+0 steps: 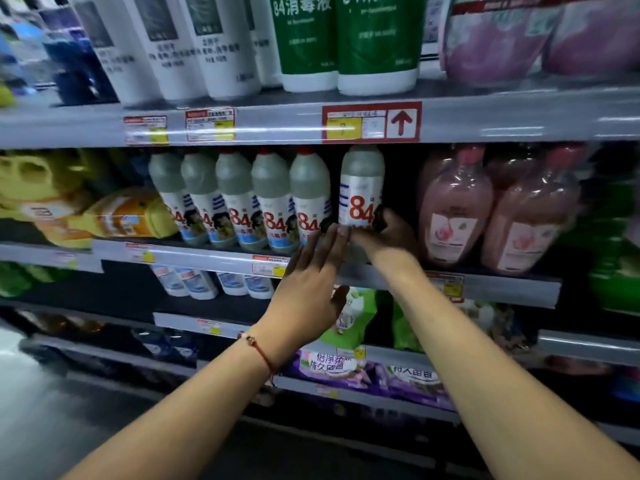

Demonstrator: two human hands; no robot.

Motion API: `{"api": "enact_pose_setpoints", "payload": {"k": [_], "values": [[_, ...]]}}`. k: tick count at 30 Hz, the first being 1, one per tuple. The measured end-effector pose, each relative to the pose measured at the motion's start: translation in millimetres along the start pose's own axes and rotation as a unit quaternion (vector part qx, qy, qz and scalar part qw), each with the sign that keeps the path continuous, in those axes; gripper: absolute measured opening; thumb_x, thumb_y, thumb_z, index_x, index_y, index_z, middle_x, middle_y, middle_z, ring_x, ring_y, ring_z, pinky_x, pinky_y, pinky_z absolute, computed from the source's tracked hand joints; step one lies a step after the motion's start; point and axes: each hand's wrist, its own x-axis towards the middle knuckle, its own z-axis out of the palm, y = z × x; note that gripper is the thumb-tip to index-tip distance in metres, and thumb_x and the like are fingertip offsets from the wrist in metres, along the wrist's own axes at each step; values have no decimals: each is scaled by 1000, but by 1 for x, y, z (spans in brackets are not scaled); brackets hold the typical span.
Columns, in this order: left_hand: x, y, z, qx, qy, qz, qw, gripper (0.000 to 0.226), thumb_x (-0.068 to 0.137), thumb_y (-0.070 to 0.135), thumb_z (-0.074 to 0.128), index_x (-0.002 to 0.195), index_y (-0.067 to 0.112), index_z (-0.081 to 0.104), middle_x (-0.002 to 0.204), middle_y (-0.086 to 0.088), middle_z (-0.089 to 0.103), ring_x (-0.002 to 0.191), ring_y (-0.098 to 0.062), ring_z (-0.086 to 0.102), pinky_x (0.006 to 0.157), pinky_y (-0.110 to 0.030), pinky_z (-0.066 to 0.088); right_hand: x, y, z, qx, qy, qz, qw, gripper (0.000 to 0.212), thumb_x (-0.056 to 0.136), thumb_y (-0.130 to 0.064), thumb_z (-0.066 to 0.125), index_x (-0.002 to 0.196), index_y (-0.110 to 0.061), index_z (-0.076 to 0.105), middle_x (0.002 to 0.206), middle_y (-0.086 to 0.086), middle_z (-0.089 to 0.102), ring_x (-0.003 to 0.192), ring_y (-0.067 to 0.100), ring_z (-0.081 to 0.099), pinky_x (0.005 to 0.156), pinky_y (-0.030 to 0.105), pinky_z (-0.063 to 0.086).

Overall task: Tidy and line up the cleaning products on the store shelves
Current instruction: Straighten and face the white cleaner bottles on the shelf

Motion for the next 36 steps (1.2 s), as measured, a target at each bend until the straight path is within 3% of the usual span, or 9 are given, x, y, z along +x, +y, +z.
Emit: {"api": "enact_pose_setpoints", "payload": {"k": [5, 8, 15, 18, 22, 24, 27, 32, 36], "values": [[-10, -5, 1, 44, -46, -27, 998, 85, 98, 38, 52, 160, 24, -5, 168, 0, -15, 155, -27, -8, 125, -40, 3, 11, -5, 4, 26, 41, -17, 999, 49, 67, -22, 88, 111, -11, 68, 108, 7, 75, 97, 22, 71, 89, 38, 56], [-19, -10, 4, 53, -75, -54, 994, 83, 99, 44, 48, 160, 26, -6, 167, 1, -16, 155, -26, -8, 125, -43, 4, 7, 10, 10, 26, 42, -25, 998, 59, 58, -39, 83, 110, -15, 67, 104, 3, 75, 94, 19, 71, 87, 43, 59], [-41, -28, 3, 46, -84, -73, 993, 78, 101, 47, 45, 160, 28, -2, 169, -3, -4, 155, -28, -2, 125, -43, 7, -2, 10, 22, -52, 37, -47, 997, 66, 67, -37, 86, 123, -19, 56, 122, 3, 65, 108, 20, 66, 93, 42, 56], [-49, -42, -5, 29, -70, -76, 994, 77, 100, 47, 47, 160, 28, 3, 169, -4, 5, 155, -29, 7, 124, -44, 15, -9, 6, 26, -80, 21, -10, 997, 74, 72, -37, 85, 135, -23, 48, 134, 2, 61, 119, 23, 62, 101, 45, 51], [-61, -68, -23, 6, -35, -68, 997, 68, 99, 41, 53, 158, 24, 23, 162, -10, 30, 146, -33, 32, 114, -49, 36, -41, 2, 27, -136, 17, -18, 990, 97, 83, -37, 78, 158, -22, 19, 156, 5, 39, 140, 25, 43, 114, 44, 40], [-68, -85, -30, 13, -28, -58, 998, 67, 97, 43, 56, 155, 22, 30, 158, -11, 37, 141, -35, 40, 110, -51, 40, -63, -3, 29, -204, 30, -32, 978, 90, 87, -37, 74, 157, -16, 22, 154, 10, 39, 137, 28, 43, 112, 40, 42], [-78, -114, -44, 32, -28, -52, 998, 65, 96, 48, 56, 151, 19, 37, 154, -14, 42, 135, -36, 46, 106, -49, 43, -93, -24, 44, -321, 2, -25, 947, 66, 91, -40, 68, 142, -6, 44, 138, 16, 50, 126, 35, 50, 102, 41, 46], [-102, -175, -71, 33, -16, -48, 998, 71, 97, 56, 51, 155, 21, 33, 158, -14, 37, 142, -34, 40, 111, -47, 37, -132, -65, 100, -416, -73, -78, 903, 73, 94, -42, 61, 155, -16, 30, 157, 7, 35, 145, 29, 30, 119, 39, 25], [-129, -235, -93, 46, -10, -54, 997, 75, 95, 63, 43, 157, 24, 27, 160, -10, 33, 145, -28, 35, 115, -43, 34, -148, -95, 162, -437, -116, -108, 885, 77, 97, -45, 58, 159, -22, 21, 164, 1, 23, 152, 25, 16, 123, 40, 17]]}}
